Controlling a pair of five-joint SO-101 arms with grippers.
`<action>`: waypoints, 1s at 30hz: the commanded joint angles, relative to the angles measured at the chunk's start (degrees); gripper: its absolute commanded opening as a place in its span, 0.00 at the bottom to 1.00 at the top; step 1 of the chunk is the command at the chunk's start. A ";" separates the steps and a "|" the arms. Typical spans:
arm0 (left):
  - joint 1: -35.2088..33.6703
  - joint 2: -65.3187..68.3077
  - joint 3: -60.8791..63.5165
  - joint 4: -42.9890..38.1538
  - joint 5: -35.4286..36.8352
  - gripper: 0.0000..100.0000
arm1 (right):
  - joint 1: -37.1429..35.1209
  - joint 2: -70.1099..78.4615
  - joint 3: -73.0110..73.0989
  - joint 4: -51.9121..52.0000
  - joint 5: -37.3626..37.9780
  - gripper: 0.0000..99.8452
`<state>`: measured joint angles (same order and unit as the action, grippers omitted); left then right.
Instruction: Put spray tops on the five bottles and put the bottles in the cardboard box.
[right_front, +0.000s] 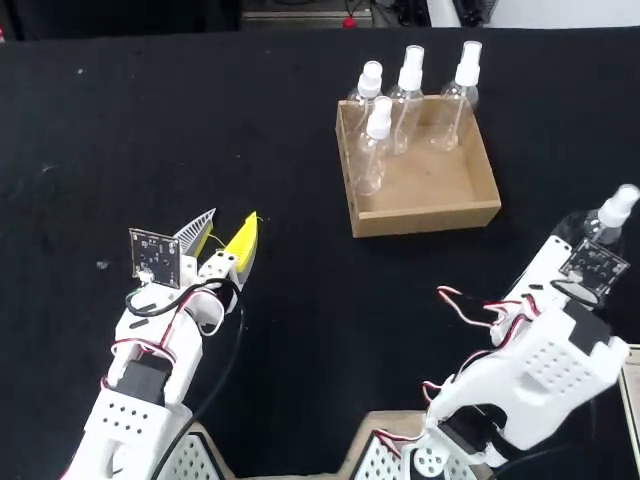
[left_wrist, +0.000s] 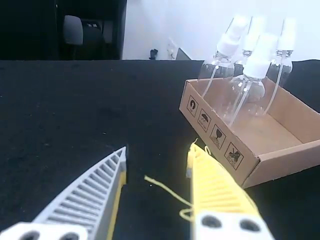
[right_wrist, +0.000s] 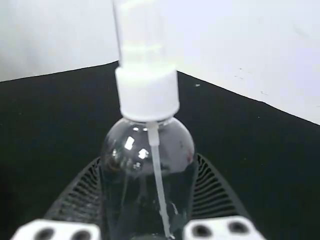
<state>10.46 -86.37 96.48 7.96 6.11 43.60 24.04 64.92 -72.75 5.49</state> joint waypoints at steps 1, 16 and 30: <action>0.57 -0.35 1.27 -0.09 -0.18 0.19 | -0.53 -4.53 2.86 -0.18 0.53 0.15; 0.57 -0.35 1.27 -0.09 -0.18 0.19 | -1.67 -7.60 4.18 0.26 0.53 0.33; 0.57 -0.35 1.27 -0.09 -0.18 0.19 | -1.93 -8.04 4.09 1.67 0.44 0.30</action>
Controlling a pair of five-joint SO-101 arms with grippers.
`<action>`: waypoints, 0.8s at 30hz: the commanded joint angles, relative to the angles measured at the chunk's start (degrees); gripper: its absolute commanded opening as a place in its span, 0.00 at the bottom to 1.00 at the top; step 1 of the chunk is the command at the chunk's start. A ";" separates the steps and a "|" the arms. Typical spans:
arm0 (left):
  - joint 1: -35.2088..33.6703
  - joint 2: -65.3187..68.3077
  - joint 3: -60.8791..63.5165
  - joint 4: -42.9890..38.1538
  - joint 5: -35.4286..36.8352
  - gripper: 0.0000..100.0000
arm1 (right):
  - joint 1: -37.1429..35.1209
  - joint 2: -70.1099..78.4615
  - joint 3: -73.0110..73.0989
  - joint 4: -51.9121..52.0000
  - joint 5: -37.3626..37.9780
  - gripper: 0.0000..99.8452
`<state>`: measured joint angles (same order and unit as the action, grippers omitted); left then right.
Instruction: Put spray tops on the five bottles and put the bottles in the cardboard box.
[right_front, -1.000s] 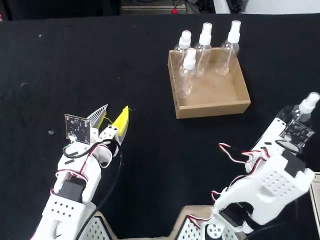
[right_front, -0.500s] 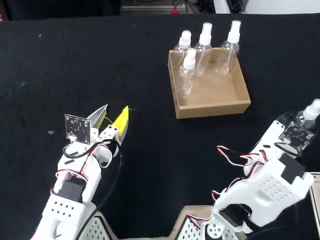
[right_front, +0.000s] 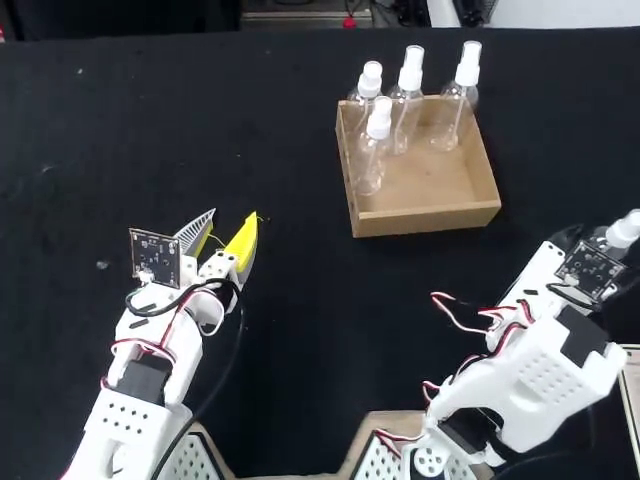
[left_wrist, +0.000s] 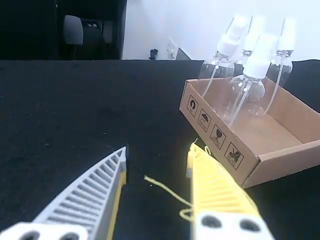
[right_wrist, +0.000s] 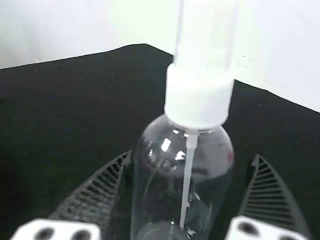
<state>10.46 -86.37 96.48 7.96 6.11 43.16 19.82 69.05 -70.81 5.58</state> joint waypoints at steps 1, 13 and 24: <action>0.57 -0.35 1.27 -0.09 -0.18 0.19 | -1.49 -3.91 -0.04 -0.26 0.35 0.30; 0.57 -0.35 1.27 -0.09 -0.18 0.19 | -1.49 -18.95 4.18 8.97 0.35 0.30; 0.57 -0.35 1.27 -0.09 -0.18 0.19 | -1.05 -21.23 -4.70 28.66 0.09 0.30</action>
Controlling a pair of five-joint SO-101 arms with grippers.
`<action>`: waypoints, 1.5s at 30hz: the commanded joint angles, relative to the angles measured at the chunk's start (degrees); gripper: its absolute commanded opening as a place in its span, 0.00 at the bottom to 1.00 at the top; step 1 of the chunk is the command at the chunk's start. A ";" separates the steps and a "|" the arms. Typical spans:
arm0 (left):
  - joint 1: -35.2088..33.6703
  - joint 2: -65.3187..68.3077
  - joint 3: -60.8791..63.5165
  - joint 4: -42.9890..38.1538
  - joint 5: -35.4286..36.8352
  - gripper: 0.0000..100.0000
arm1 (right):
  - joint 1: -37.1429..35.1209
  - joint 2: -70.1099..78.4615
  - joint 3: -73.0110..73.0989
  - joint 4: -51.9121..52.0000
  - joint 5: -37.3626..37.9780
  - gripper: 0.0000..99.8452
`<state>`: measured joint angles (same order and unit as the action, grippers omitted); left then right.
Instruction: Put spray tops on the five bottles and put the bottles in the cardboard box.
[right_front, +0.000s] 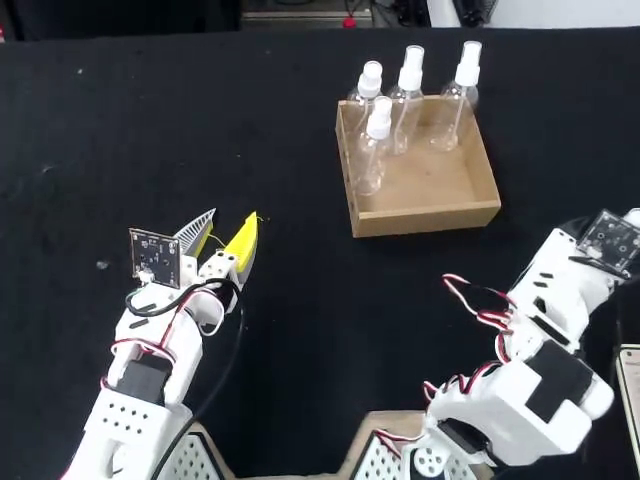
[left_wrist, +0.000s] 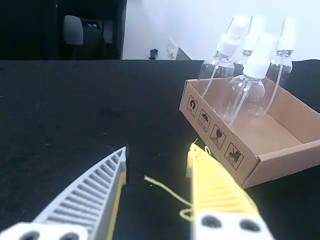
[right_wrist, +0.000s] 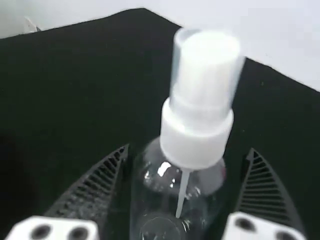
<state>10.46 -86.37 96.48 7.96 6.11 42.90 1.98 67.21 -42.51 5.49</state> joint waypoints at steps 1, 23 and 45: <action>0.57 -0.35 1.27 -0.09 -0.18 0.19 | -0.79 -3.47 -2.86 0.35 0.26 0.30; 0.57 -0.35 1.27 -0.09 -0.18 0.19 | -0.88 -11.21 3.21 0.53 0.44 0.30; 0.57 -0.35 1.27 -0.09 -0.18 0.19 | -0.70 -6.90 3.12 -0.35 0.53 0.12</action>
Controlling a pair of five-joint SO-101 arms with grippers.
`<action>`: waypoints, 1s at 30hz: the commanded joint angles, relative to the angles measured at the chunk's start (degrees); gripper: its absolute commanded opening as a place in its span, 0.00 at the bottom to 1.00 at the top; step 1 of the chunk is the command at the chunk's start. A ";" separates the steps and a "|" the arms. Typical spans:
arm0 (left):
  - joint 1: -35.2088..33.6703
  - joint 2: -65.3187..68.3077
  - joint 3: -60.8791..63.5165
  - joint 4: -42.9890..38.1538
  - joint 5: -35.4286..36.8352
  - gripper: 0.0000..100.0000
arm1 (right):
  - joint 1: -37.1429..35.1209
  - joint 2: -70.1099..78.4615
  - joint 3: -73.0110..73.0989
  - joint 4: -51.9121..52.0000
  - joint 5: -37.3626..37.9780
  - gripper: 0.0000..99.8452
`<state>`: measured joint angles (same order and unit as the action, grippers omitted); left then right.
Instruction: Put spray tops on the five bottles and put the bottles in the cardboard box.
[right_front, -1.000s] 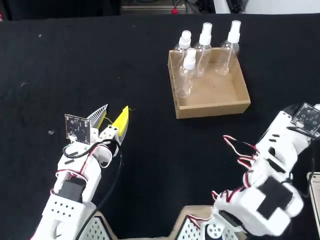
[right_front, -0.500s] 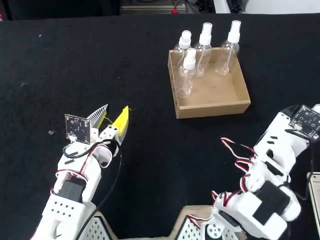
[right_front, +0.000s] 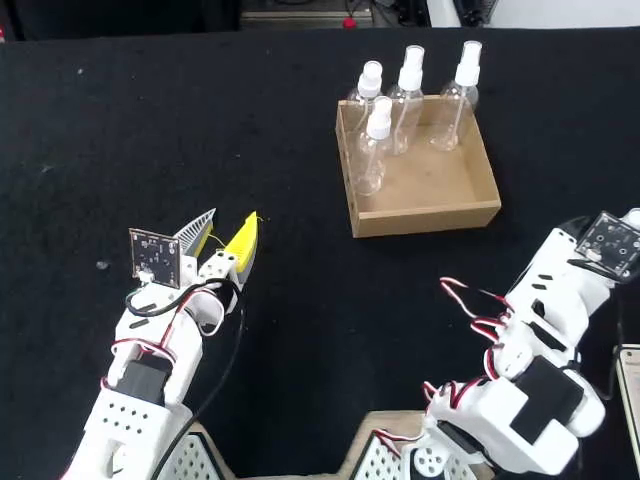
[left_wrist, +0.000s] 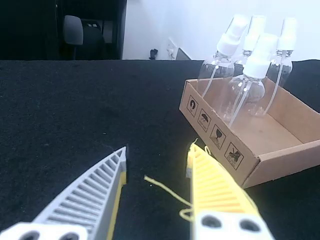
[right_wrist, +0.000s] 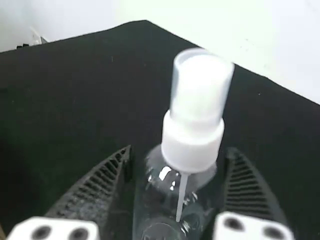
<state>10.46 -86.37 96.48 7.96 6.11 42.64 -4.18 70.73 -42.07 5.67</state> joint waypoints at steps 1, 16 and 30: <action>0.57 -0.35 1.27 -0.09 -0.18 0.19 | -0.44 -0.75 -0.22 -2.11 0.35 0.09; 0.57 -0.53 1.27 -0.09 -0.18 0.19 | -0.44 -14.37 3.91 -1.49 0.26 0.05; 0.66 -0.44 1.27 -0.09 -0.18 0.19 | -19.69 -53.23 -15.69 63.21 -0.26 0.05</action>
<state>10.46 -86.37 96.48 7.96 6.11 28.66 -52.88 59.56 18.24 5.58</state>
